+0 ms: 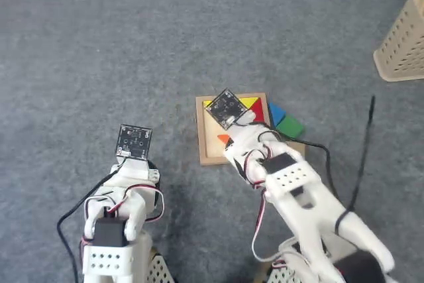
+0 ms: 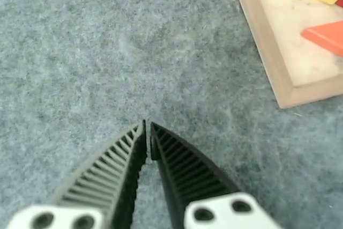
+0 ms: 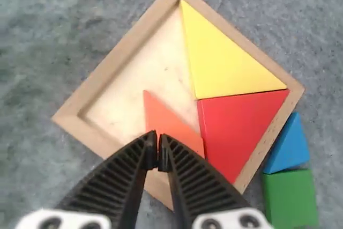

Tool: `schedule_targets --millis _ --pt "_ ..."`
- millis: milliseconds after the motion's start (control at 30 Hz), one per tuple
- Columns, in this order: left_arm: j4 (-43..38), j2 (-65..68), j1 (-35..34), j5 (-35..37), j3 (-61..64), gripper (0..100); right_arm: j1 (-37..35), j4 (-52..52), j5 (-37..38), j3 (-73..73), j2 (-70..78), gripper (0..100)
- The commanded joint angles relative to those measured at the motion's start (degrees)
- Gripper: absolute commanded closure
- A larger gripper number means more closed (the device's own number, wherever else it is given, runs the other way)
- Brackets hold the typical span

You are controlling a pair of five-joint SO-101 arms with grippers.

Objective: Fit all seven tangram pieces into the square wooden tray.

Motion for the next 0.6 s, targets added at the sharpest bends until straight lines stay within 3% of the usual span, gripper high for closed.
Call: schedule_targets --millis 0,567 --pt "0.26 -0.18 -0.26 0.53 -0.31 99 1.01 -5.67 -0.62 -1.58 5.85 99.1" --pt "0.26 -0.18 -0.35 0.53 -0.31 99 6.46 -2.68 -0.62 -4.66 13.05 99.1"
